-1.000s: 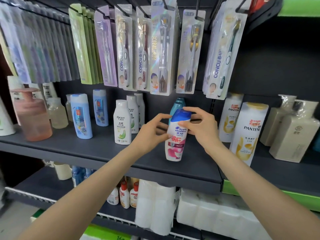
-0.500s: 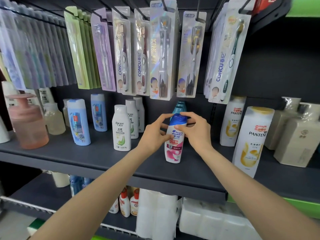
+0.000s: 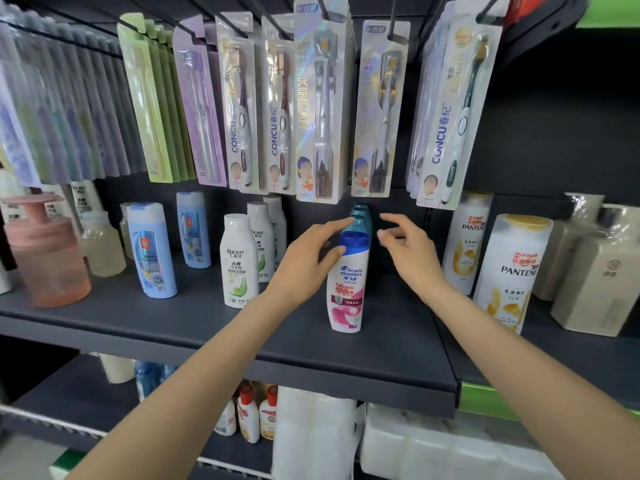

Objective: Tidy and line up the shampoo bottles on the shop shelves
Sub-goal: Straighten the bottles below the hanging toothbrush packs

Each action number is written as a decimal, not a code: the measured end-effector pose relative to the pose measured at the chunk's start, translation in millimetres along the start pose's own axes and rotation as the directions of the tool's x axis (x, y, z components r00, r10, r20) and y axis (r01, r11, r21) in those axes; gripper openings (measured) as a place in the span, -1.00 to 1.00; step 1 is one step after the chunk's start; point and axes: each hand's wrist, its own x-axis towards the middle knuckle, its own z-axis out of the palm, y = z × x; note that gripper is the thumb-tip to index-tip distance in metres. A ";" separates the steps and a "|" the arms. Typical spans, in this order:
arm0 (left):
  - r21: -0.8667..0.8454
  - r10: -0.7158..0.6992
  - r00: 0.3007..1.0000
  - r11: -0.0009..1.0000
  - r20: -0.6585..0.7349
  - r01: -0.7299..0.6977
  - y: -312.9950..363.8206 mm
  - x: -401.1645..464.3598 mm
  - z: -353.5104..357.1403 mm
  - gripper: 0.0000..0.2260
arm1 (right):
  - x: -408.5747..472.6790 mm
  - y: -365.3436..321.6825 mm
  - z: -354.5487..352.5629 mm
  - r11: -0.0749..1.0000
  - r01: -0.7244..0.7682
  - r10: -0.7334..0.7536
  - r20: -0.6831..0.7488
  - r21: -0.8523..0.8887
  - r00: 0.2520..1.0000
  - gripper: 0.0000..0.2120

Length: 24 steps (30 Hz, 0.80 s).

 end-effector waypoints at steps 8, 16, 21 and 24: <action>-0.008 -0.059 0.998 0.998 0.012 0.059 -8.8 -5.4 14.1 -0.49 | 37.3 16.1 10.7 0.978 0.022 0.017 0.183 -0.207 0.983 -0.53; -0.066 -0.106 0.994 0.992 0.002 0.106 -14.6 -7.0 25.0 -0.40 | 46.2 23.1 20.3 0.994 0.032 -0.006 0.254 -0.100 0.967 -0.62; -0.068 -0.109 0.994 0.992 0.000 0.108 -15.1 -9.1 25.9 -0.38 | 38.0 27.3 24.3 0.998 0.060 -0.057 0.094 -0.028 0.994 -0.76; -0.071 -0.119 0.993 0.990 0.002 0.118 -14.3 -8.5 26.3 -0.38 | 32.0 31.7 18.0 0.994 0.085 -0.084 0.013 -0.063 0.996 -0.77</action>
